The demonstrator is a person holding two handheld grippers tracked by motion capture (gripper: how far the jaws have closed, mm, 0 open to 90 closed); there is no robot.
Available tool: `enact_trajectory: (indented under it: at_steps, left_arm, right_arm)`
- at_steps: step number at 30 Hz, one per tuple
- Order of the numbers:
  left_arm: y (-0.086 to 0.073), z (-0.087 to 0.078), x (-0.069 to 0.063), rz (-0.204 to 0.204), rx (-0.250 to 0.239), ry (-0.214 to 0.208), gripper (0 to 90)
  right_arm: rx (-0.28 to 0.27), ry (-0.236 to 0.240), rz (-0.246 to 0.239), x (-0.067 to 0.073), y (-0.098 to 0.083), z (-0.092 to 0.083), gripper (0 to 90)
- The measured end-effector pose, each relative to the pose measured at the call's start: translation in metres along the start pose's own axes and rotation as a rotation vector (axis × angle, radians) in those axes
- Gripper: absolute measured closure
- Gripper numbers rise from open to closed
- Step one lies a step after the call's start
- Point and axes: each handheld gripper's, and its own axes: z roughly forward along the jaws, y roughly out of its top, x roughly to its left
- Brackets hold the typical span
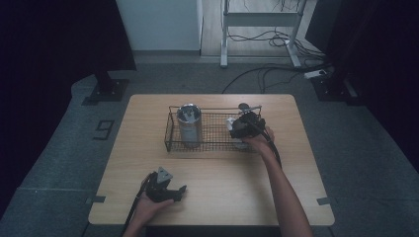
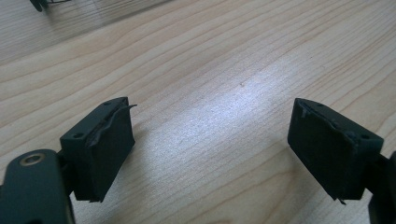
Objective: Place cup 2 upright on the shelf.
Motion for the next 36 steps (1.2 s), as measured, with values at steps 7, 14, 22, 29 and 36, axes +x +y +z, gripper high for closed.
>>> enact_trajectory:
  at_steps: [7,14,22,29,36]
  left_arm:
    - [0.000,0.000,0.000,-0.006,-0.002,0.000,14.5]
    - [0.000,-0.001,0.000,-0.005,-0.002,0.001,14.5]
    - [0.000,-0.001,0.001,-0.006,-0.003,-0.001,14.5]
    - [0.000,-0.001,0.001,-0.005,-0.002,0.000,14.5]
    - [0.000,-0.001,0.001,-0.004,-0.001,0.001,14.5]
  right_arm:
    - [-0.028,0.017,0.007,0.002,0.001,-0.006,0.0]
    - [-0.075,0.022,0.026,0.000,0.002,-0.012,0.0]
    - [-0.160,0.025,0.036,0.001,0.005,-0.028,0.0]
    - [-0.209,0.029,0.036,0.002,0.006,-0.036,0.0]
    - [-0.232,0.038,0.013,0.008,0.006,-0.042,3.4]
